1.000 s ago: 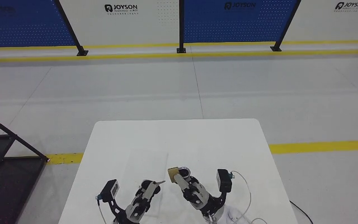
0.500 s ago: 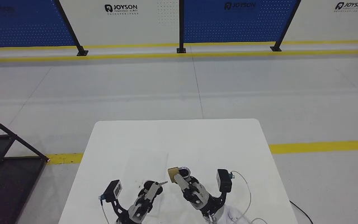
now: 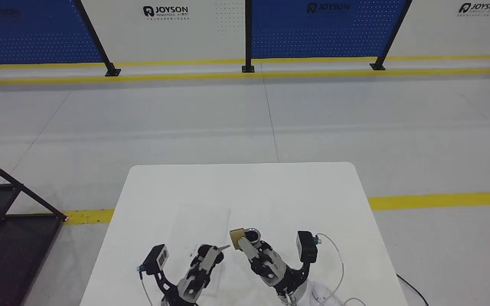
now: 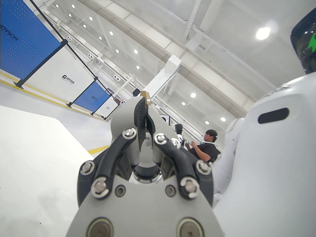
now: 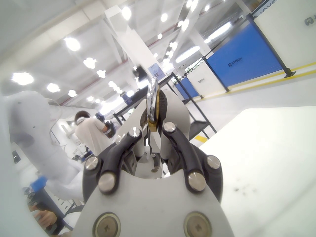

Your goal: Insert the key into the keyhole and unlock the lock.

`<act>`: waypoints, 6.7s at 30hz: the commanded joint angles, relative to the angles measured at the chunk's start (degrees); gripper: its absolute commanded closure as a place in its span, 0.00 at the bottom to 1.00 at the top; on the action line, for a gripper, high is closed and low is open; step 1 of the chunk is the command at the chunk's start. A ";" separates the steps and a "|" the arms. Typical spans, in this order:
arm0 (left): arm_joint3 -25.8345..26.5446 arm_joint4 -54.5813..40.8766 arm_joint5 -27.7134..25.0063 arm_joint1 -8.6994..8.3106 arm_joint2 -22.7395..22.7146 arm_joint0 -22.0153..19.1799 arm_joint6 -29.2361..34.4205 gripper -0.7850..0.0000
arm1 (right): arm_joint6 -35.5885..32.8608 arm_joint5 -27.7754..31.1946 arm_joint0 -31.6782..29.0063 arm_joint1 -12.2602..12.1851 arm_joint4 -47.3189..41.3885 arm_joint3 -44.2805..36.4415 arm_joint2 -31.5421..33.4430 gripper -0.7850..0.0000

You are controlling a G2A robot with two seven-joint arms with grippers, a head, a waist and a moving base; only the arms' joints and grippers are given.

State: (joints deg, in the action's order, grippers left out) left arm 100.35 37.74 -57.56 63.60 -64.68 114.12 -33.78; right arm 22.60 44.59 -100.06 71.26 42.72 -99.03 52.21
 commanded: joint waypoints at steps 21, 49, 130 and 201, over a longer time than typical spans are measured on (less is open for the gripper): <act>0.26 0.33 1.90 1.31 0.70 -1.15 0.39 1.00 | 0.00 0.00 0.00 0.00 0.00 0.00 0.00 1.00; 0.19 1.01 2.41 2.06 -0.70 -0.69 2.08 0.44 | -2.54 -2.29 0.10 -0.21 1.34 -1.14 -0.20 1.00; -7.79 63.12 52.59 3.69 -2.74 -5.49 -37.62 1.00 | -7.55 -3.73 -1.64 -1.70 1.24 -3.86 0.42 1.00; -1.45 33.60 11.00 -2.92 -26.77 10.04 -23.94 0.00 | -44.33 -28.89 9.71 -1.68 10.65 -5.59 -7.21 0.00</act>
State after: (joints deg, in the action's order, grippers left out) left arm 98.91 71.33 -46.56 60.68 -91.45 124.17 -57.72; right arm -22.31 14.94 -88.04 70.39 51.91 -101.41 43.11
